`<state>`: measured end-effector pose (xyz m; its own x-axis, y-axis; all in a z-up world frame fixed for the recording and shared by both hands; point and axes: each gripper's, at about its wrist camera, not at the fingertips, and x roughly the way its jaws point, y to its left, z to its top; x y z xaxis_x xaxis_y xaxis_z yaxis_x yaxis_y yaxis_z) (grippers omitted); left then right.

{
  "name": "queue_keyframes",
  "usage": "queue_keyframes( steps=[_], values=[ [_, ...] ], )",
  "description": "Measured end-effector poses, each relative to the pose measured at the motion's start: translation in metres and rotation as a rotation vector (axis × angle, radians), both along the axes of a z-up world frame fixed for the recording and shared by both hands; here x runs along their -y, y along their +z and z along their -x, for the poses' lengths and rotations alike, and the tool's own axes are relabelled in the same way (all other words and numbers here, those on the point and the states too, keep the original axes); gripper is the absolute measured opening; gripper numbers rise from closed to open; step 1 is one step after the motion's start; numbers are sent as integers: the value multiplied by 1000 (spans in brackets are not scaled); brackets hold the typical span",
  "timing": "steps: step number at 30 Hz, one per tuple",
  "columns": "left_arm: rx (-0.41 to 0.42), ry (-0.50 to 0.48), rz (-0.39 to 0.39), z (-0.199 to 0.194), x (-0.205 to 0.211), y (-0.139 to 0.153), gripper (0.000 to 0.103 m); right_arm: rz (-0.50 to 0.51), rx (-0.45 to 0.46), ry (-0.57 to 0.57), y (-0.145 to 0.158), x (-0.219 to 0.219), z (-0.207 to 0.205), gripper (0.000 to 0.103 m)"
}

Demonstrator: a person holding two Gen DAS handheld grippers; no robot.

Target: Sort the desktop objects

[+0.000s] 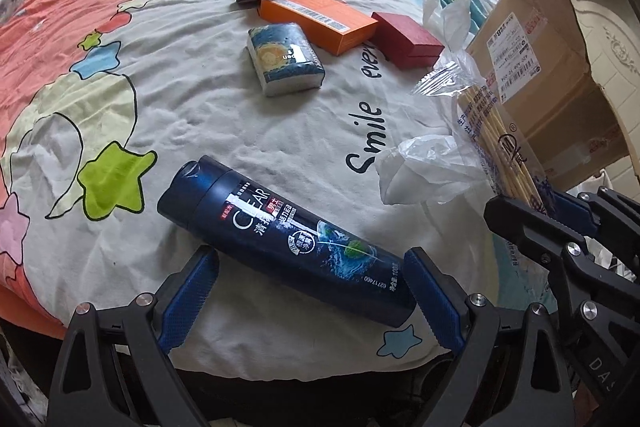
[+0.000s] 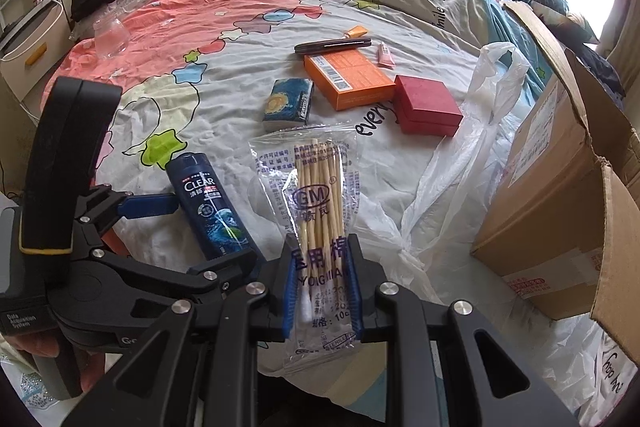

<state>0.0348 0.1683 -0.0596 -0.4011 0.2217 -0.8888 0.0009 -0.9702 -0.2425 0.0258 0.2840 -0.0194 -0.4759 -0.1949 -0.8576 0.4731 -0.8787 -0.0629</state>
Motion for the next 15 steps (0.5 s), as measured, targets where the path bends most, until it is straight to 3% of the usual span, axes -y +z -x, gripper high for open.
queue_keyframes(
  steps=[12,15],
  values=[
    [-20,37,-4,11,-1,-8,96,8,18,-6,-6,-7,3,21],
    [-34,-9,-13,11,-1,-7,96,11,21,-9,-7,-7,5,21]
  ],
)
